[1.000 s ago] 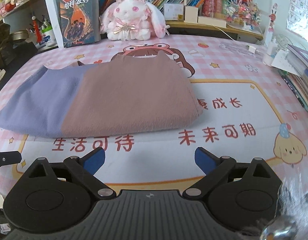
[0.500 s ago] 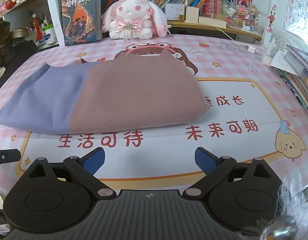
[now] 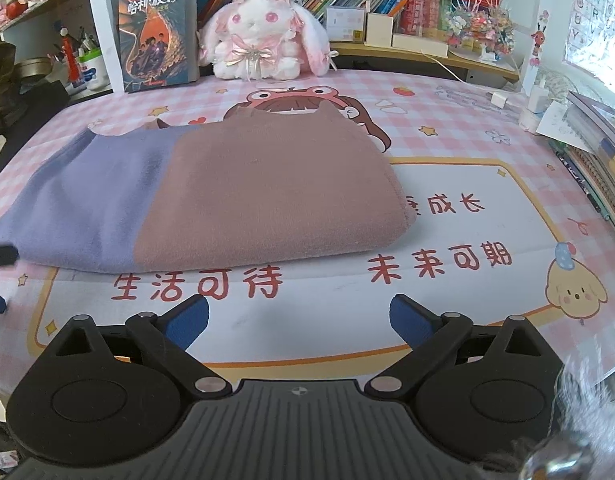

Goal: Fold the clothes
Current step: 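Move the left gripper to the lavender side edge and grasp it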

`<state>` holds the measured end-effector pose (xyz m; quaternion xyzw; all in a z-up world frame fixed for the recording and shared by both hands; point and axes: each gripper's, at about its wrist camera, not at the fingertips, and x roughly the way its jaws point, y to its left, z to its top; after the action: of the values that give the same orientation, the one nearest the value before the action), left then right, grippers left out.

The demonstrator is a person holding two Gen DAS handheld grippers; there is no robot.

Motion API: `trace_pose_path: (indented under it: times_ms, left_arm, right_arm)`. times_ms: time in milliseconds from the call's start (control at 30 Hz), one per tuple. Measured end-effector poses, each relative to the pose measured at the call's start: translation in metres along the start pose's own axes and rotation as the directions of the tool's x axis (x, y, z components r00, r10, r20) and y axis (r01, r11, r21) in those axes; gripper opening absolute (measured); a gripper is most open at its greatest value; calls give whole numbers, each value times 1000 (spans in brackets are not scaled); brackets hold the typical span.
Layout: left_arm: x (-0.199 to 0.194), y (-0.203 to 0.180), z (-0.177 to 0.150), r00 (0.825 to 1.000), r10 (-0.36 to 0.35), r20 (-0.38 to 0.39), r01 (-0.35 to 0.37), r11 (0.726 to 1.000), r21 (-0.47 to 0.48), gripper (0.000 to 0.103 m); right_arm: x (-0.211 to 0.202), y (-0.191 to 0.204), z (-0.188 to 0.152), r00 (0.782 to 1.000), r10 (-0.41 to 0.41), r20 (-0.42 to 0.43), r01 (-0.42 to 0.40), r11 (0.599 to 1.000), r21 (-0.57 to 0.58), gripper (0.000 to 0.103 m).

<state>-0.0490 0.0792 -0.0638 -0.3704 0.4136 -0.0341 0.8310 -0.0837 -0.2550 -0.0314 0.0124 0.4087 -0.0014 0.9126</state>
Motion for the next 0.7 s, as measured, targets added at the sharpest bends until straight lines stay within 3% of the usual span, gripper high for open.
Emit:
trace_pose_path:
  times_ms: [133,333,467,533,567,600,700]
  left_arm:
    - [5,15,7,997,-65,31,70,978,-197,89]
    - [22,34,20,988,-128,90,155,880,-450,86]
    - [31,37,27,985,-124,120,169,830,-532,77]
    - [34,36,29,987,-101,123,153,823,-547,66]
    - [35,35,29,989,-83,120,136,823,-552,51]
    - [36,35,28,992,-60,111,111,827,-551,30]
    - [35,33,27,994,-16,104,68,856,-513,14]
  right_arm:
    - [-1,-3,-1,1000,-15,-5,15,1000,-5,98]
    - [-2,-7,-3,999,-43,-18,43,999,-10,98]
    - [-3,-10,-4,998,-60,-29,59,998,-9,98]
    - [-3,-11,-4,997,-65,-31,64,998,-8,98]
    - [-3,-12,-4,997,-67,-32,67,998,-7,98]
    - [-3,-12,-4,997,-69,-34,69,998,-5,98]
    - [-1,-14,-4,997,-72,-39,72,997,2,98]
